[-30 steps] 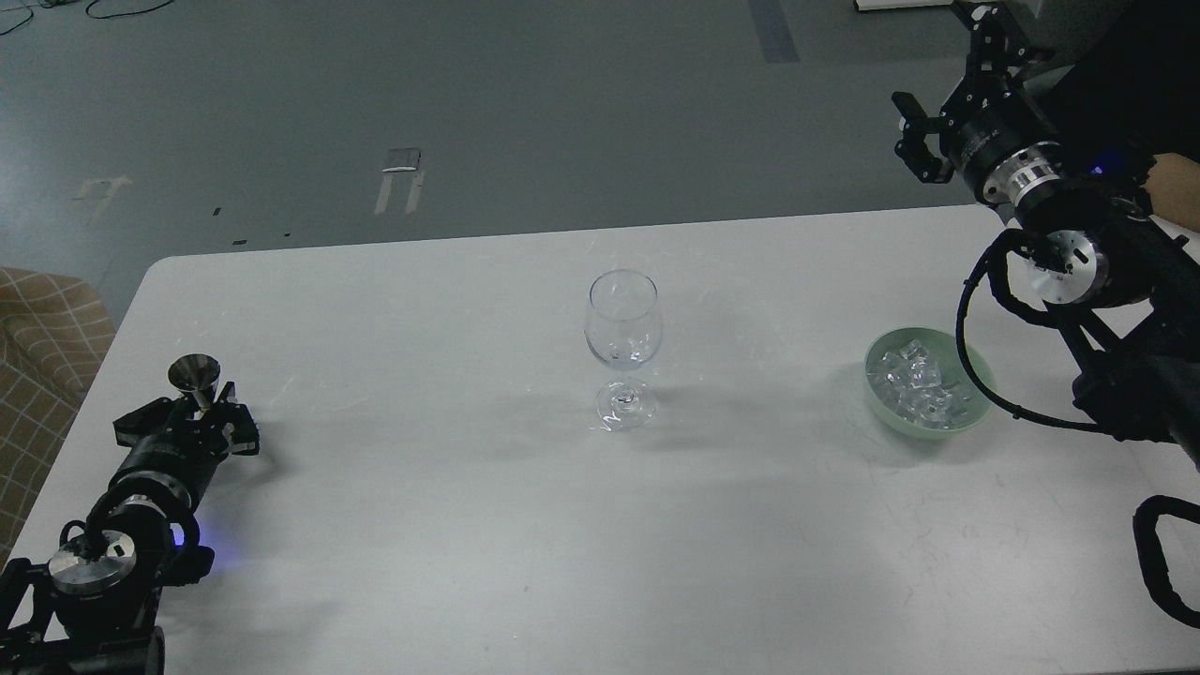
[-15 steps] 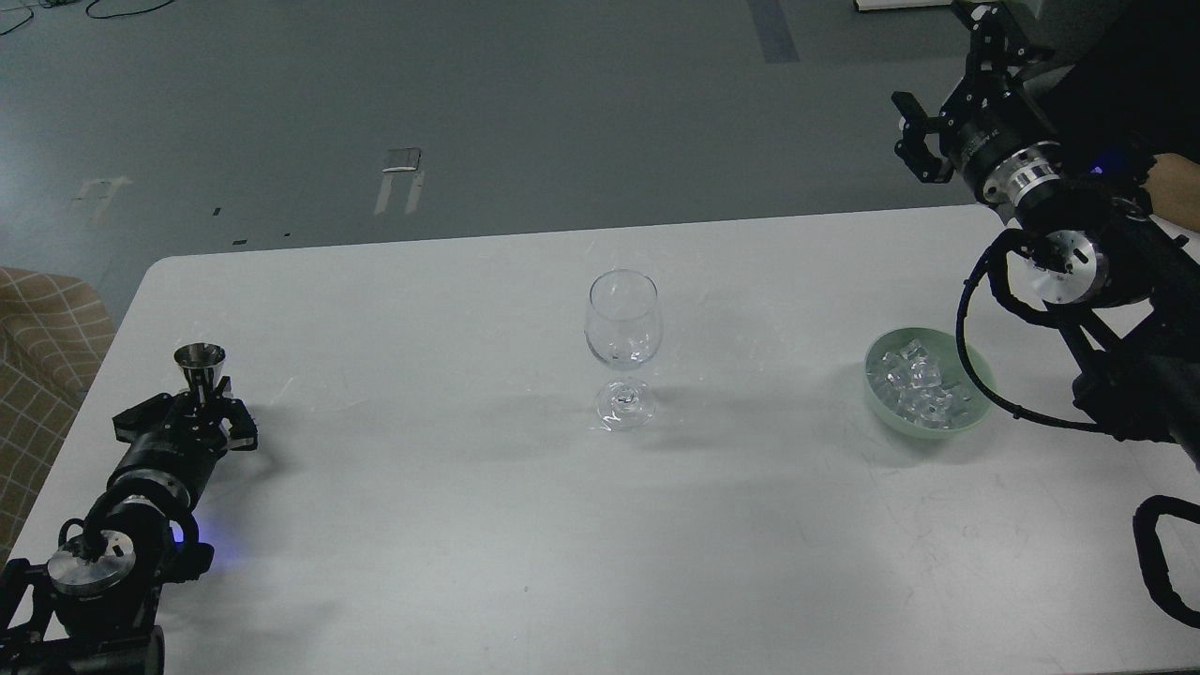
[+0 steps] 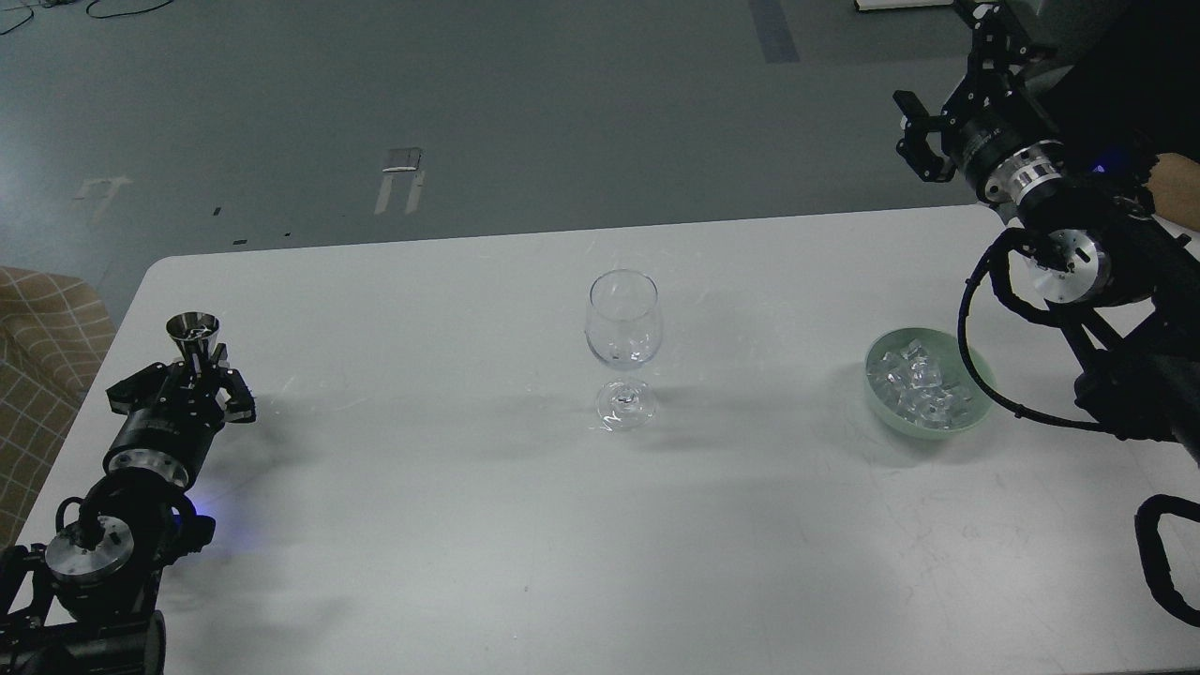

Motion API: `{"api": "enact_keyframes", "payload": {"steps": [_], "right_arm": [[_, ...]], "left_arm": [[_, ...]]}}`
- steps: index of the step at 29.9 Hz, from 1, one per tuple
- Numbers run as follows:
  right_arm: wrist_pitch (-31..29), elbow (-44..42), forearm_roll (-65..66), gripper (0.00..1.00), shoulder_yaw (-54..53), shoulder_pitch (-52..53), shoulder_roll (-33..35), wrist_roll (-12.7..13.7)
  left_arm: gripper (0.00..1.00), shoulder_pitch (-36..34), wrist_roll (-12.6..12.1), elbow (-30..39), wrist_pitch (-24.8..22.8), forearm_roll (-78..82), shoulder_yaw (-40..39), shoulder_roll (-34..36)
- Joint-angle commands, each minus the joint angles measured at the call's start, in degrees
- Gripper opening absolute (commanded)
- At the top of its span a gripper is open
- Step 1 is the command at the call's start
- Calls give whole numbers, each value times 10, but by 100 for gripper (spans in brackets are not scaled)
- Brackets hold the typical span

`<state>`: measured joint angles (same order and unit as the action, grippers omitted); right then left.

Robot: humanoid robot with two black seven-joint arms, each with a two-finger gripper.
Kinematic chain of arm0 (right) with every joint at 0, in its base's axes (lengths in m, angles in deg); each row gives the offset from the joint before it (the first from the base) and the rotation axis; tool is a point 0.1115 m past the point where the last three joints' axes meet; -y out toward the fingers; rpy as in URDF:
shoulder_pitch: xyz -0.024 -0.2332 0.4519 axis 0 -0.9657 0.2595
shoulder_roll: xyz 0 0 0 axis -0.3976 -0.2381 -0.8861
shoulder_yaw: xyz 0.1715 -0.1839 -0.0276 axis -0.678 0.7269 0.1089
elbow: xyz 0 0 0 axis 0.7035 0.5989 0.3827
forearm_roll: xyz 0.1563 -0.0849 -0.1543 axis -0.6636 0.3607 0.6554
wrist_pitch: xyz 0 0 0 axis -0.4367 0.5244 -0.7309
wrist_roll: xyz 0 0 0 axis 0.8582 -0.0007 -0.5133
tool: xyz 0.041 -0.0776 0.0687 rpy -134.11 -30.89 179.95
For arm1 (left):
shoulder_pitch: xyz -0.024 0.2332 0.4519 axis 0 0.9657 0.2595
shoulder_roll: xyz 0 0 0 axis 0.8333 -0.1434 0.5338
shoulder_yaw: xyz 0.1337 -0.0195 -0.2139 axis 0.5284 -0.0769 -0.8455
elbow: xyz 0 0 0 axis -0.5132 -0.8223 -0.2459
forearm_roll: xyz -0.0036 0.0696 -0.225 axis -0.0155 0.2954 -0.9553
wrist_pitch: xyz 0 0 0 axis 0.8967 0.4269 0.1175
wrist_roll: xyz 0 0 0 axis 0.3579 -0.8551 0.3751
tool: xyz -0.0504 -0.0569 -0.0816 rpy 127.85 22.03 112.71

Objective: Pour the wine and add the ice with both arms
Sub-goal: 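Lift the jigger with the left gripper toward the wine glass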

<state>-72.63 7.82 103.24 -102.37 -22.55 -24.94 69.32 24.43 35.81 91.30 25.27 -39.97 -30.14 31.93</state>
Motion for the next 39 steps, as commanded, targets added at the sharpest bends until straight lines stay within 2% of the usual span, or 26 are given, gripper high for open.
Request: {"api": "enact_keyframes", "payload": {"steps": [1, 9, 25, 39], "right_arm": [[0, 1, 0, 100, 0, -1, 2, 0], [0, 1, -1, 100, 0, -1, 2, 0], [0, 1, -1, 100, 1, -2, 9, 0], [0, 2, -2, 100, 0, -19, 9, 0]], "left_arm": [[0, -11, -5, 1, -5, 1, 1, 1], [0, -21, -23, 60, -6, 2, 38, 1], [0, -19, -25, 161, 3, 9, 135, 9], [0, -28, -28, 223, 50, 28, 213, 8]]}}
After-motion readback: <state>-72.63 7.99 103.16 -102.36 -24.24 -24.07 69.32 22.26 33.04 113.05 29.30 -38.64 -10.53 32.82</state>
